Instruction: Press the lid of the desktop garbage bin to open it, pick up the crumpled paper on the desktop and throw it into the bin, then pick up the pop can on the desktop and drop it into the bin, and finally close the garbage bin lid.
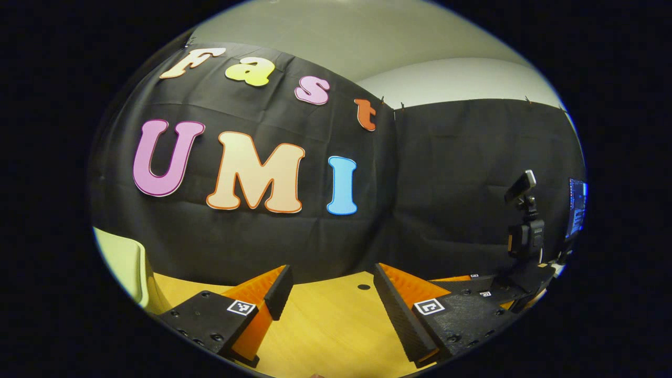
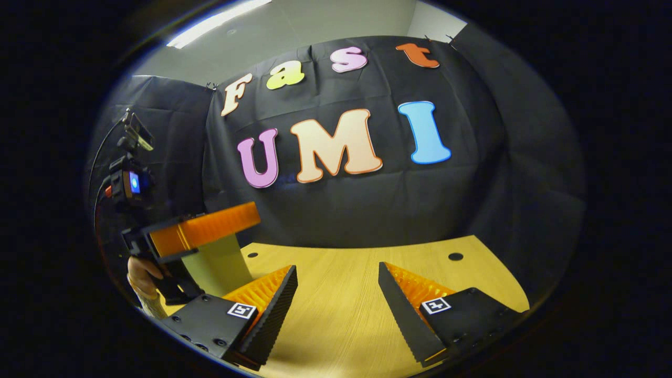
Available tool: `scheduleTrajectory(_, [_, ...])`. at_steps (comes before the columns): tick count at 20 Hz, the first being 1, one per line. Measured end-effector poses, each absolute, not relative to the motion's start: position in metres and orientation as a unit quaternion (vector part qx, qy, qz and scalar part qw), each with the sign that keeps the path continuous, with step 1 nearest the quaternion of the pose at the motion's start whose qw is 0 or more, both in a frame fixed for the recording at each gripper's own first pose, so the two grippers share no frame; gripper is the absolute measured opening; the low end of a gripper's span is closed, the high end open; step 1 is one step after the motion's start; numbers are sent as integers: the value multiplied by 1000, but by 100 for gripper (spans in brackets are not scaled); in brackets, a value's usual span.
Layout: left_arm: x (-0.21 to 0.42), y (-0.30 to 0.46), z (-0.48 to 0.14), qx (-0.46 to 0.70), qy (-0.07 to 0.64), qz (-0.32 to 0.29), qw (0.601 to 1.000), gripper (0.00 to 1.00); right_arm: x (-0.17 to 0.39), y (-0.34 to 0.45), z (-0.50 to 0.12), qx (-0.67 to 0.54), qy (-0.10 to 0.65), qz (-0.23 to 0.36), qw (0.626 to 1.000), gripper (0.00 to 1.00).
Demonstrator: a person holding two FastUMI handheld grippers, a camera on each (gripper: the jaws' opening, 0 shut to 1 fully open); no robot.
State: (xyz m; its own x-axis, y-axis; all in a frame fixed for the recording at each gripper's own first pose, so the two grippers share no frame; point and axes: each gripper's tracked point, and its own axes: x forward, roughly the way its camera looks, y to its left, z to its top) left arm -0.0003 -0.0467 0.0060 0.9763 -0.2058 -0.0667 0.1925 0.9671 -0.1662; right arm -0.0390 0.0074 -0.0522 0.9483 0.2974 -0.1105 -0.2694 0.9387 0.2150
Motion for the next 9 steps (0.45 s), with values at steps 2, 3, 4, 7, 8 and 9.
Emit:
scheduleTrajectory(2, [13, -43, -6, -94, 38, -84, 991, 93, -22, -1, -34, 100, 39, 121, 987, 98])
scheduleTrajectory(3, [20, -40, -13, -97, 40, -76, 992, 93, -14, -5, -27, 100, 25, 109, 989, 98])
scheduleTrajectory(4, [25, -36, -20, -94, 42, -68, 992, 92, -7, -10, -23, 100, 13, 95, 990, 98])
scheduleTrajectory(7, [37, -24, -35, -79, 42, -47, 995, 93, 15, -28, -10, 96, -8, 58, 994, 98])
scheduleTrajectory(8, [39, -23, -39, -74, 41, -43, 995, 94, 20, -31, -5, 93, -13, 51, 994, 97])
scheduleTrajectory(9, [41, -21, -41, -70, 38, -41, 996, 94, 26, -33, -1, 90, -17, 48, 995, 97])
